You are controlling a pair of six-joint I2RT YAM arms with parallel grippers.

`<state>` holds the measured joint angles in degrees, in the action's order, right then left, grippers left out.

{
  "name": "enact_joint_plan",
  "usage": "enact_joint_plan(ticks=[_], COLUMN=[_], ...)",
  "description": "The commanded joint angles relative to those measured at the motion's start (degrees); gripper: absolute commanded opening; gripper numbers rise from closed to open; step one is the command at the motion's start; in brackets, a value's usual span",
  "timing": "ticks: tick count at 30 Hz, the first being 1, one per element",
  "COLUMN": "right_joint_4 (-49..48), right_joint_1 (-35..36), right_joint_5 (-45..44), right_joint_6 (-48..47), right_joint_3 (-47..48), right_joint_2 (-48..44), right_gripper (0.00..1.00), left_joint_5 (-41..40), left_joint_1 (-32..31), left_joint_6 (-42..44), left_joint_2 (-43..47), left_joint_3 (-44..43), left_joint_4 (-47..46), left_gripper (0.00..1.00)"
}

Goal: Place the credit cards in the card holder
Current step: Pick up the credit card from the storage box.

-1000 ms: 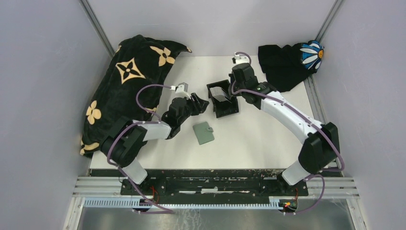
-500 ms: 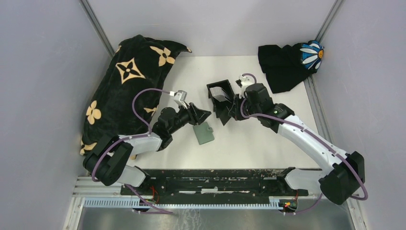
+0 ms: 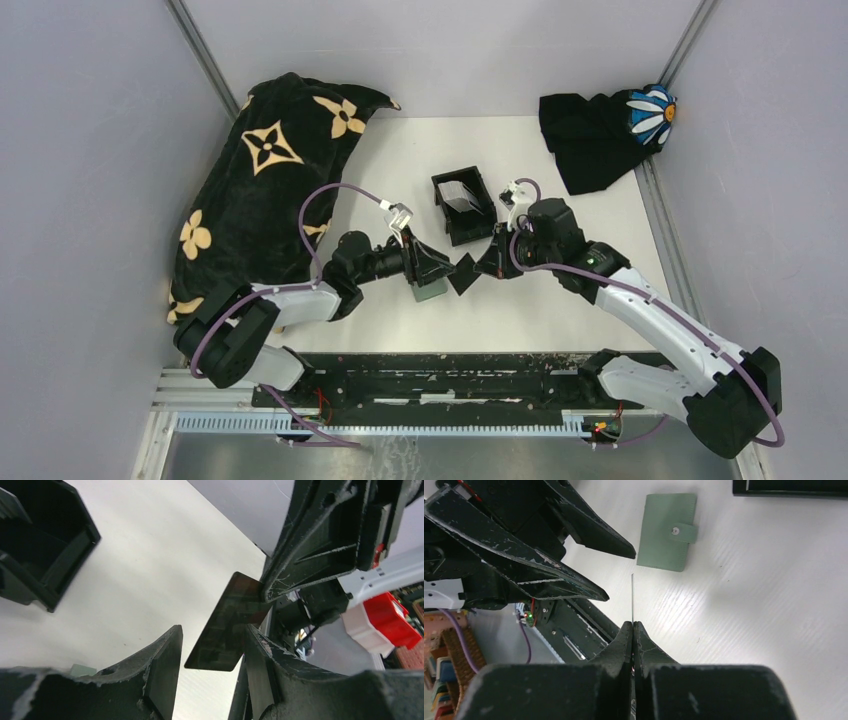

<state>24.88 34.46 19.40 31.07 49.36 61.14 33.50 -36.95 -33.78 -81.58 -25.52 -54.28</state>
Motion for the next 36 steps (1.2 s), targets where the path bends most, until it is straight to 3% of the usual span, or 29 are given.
enact_joint_plan(ticks=[1, 15, 19, 25, 29, 32, 36], right_joint_4=[-4.3, -8.8, -9.0, -9.0, -9.3, -9.0, -7.9], right_joint_1=[0.2, 0.2, 0.2, -0.3, -0.9, -1.3, -1.5], right_joint_5=[3.9, 8.9, 9.1, 8.3, 7.7, 5.9, -0.5], right_joint_6=[2.0, 5.3, 5.1, 4.4, 4.1, 3.4, 1.1], right_joint_3=[-1.2, -2.4, -1.6, -0.6, 0.0, 0.5, 0.5], right_joint_2=[-1.4, 0.8, 2.2, 4.4, 5.5, 5.6, 3.3], right_gripper=[0.01, 0.01, 0.01, 0.01, 0.02, 0.1, 0.41], left_joint_5=[6.2, 11.3, 13.9, 16.1, 16.5, 16.1, 12.0], left_joint_1=[-0.5, -0.4, -0.4, -0.4, -0.2, 0.0, 0.4], left_joint_6=[3.4, 4.4, 3.4, 2.0, 1.0, 0.4, 0.4], left_joint_2=[1.7, -2.3, -4.2, -5.6, -6.3, -6.9, -6.7], left_joint_3=[-0.1, -1.3, -1.8, -2.0, -2.2, -2.4, -2.1], left_joint_4=[-2.8, -3.8, -5.6, -7.8, -9.1, -9.4, -8.2], left_gripper=[0.56, 0.5, 0.39, 0.04, 0.03, 0.03, 0.03])
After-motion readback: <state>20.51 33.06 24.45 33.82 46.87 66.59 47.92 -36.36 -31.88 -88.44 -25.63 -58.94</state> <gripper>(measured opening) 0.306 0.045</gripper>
